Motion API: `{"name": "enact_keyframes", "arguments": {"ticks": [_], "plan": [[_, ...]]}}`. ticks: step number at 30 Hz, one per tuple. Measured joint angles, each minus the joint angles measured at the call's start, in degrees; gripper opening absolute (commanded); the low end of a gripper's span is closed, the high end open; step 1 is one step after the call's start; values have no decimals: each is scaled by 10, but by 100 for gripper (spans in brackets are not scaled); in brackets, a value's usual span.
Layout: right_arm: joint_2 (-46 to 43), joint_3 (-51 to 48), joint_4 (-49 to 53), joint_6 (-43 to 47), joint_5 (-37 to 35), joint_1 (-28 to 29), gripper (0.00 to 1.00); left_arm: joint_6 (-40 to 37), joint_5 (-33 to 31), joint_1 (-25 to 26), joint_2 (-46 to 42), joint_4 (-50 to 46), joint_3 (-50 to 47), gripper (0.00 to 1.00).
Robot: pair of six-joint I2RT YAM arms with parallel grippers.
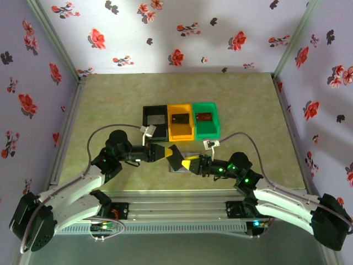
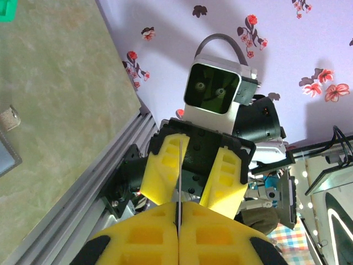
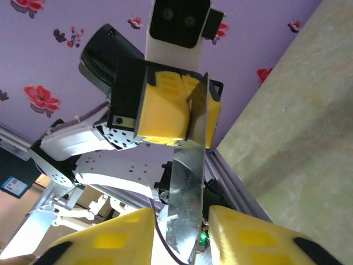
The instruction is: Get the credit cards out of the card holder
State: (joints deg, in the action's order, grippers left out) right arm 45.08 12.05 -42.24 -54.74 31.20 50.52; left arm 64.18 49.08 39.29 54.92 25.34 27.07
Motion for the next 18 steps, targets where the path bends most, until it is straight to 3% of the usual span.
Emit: {"name": "enact_keyframes", "arguments": {"ticks": [10,18], "plan": [[17,9,-10,-7,2,0,23,2,0,1,0,10,-3,0],[21,10,-12,-17,5,0,13,2,1,1,-2,12,-6,0]]}}
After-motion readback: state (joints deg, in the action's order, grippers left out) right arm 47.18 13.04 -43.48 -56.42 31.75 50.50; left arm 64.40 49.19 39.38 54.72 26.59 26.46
